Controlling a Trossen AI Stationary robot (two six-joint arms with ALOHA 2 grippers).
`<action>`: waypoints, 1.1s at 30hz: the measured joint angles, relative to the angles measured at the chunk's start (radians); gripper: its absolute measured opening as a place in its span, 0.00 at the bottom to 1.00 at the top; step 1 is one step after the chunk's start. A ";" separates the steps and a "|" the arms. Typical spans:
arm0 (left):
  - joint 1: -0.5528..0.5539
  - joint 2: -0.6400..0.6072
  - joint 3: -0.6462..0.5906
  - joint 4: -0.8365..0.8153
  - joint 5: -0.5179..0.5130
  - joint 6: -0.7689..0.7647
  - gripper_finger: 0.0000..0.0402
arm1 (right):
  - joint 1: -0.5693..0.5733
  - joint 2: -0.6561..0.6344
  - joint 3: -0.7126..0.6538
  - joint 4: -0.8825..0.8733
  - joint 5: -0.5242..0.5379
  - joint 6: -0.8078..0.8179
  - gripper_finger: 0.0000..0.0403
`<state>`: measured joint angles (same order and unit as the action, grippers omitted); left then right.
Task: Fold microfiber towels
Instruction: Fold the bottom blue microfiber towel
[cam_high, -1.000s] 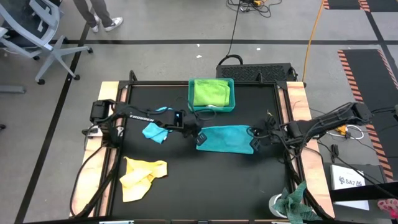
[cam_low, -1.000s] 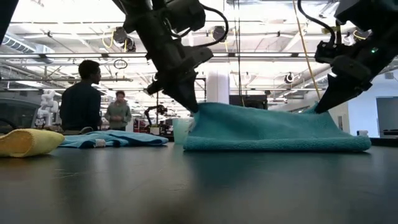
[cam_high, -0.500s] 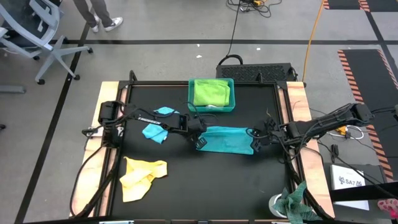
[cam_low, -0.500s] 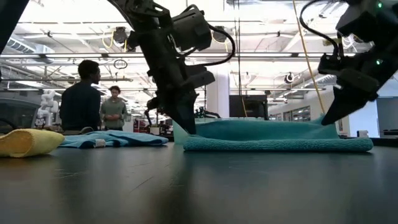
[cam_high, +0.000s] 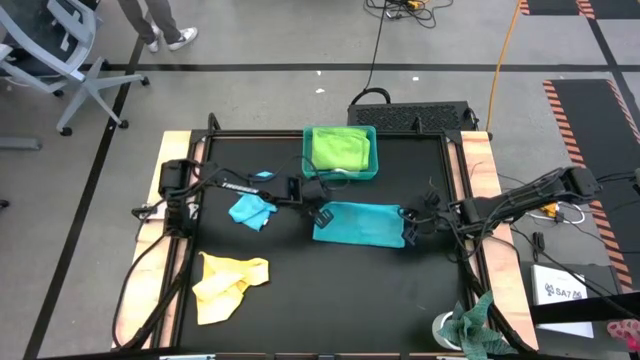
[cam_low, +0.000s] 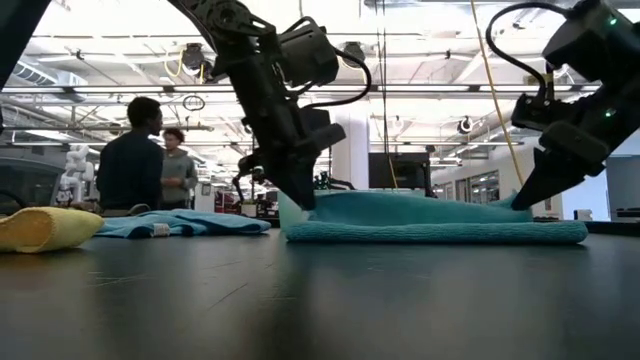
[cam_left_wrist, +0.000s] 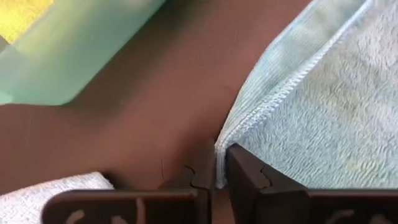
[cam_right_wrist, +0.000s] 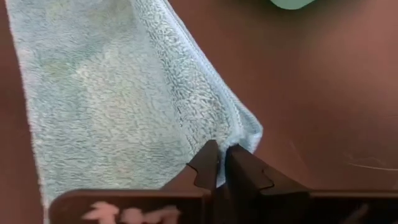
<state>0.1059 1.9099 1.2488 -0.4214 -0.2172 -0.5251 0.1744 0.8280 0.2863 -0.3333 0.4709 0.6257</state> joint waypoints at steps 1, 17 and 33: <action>0.000 0.000 0.000 0.005 -0.004 0.000 0.11 | -0.006 0.000 0.000 -0.001 0.000 -0.003 0.08; -0.005 -0.030 0.003 0.031 0.000 -0.028 0.21 | -0.116 0.000 0.181 0.002 -0.051 -0.201 0.32; -0.188 0.008 0.004 0.122 0.092 0.095 0.21 | -0.054 0.064 0.153 0.018 -0.398 0.043 0.21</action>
<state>-0.0823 1.9174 1.2523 -0.2992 -0.1249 -0.4303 0.1201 0.8916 0.4389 -0.3149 0.0727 0.6688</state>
